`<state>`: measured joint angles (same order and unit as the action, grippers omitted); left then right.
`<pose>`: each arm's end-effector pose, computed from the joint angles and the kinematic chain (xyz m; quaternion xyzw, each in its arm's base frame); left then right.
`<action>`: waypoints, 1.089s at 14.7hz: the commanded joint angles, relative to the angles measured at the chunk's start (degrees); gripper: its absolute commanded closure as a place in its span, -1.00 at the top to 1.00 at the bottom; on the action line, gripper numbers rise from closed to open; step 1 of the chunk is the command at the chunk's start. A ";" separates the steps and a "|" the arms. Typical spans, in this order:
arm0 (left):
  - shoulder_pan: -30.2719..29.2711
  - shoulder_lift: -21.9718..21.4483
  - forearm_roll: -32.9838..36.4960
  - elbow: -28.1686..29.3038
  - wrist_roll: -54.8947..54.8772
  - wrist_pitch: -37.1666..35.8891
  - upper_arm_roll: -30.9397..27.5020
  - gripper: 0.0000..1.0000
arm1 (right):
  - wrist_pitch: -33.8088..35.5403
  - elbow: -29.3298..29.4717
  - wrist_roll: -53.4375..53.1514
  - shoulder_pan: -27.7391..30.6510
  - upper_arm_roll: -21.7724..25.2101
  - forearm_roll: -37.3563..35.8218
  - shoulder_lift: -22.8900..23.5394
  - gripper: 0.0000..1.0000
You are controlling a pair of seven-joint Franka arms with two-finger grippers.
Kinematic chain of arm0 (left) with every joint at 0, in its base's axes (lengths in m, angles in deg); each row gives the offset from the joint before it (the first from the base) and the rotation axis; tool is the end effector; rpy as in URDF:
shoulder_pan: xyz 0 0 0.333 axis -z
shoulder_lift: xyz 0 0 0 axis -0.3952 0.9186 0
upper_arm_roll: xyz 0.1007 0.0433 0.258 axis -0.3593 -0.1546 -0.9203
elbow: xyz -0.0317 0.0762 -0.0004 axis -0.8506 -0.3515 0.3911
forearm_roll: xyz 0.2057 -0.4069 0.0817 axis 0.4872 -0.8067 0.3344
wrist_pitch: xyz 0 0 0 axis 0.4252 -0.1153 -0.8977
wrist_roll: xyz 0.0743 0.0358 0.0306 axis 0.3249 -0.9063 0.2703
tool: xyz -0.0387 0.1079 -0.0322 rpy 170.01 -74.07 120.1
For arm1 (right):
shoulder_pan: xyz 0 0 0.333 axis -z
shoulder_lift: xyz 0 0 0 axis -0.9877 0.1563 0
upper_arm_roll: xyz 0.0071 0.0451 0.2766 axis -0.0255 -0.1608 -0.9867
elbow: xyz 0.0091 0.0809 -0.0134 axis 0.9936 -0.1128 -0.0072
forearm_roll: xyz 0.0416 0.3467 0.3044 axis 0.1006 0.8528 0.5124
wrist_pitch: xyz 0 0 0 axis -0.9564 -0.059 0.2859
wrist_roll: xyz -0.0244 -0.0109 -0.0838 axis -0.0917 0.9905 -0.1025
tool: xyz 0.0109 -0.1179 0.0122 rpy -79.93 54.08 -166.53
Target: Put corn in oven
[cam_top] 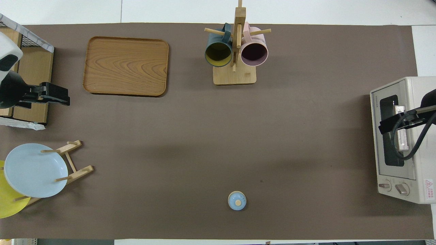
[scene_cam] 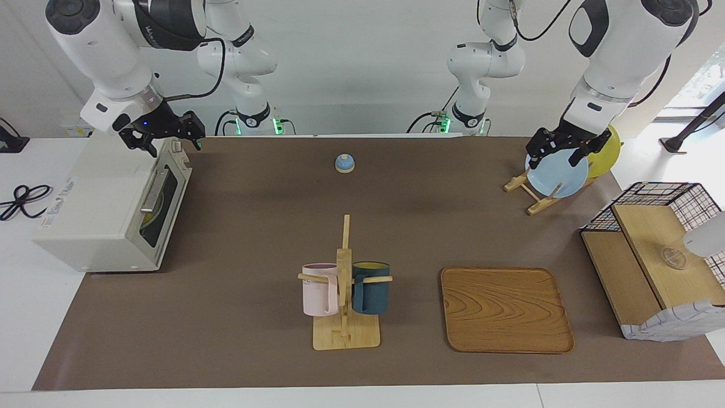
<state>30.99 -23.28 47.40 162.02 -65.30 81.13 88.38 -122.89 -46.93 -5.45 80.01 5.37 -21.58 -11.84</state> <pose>0.6237 -0.0756 0.5550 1.0000 -0.0043 -0.0011 0.0031 0.5969 -0.0252 0.5327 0.9911 0.0998 -0.0880 0.0102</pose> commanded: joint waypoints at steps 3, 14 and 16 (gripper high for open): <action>-0.77 -1.33 1.07 1.31 -0.02 -0.29 0.51 1.00 | 1.02 2.09 -0.69 1.95 -0.27 0.85 0.80 1.00; -0.68 -1.33 1.07 1.31 -0.02 -0.29 0.51 1.00 | -1.71 2.26 -0.96 2.58 0.08 2.70 0.80 1.00; -0.77 -1.33 1.07 1.31 -0.02 -0.38 0.51 1.00 | -1.18 2.88 -1.05 2.22 -0.01 2.79 0.80 1.00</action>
<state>30.99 -23.28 47.40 162.02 -65.30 81.12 88.38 -124.38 -45.68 -5.68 82.10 5.70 -20.13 -11.74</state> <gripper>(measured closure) 0.000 0.000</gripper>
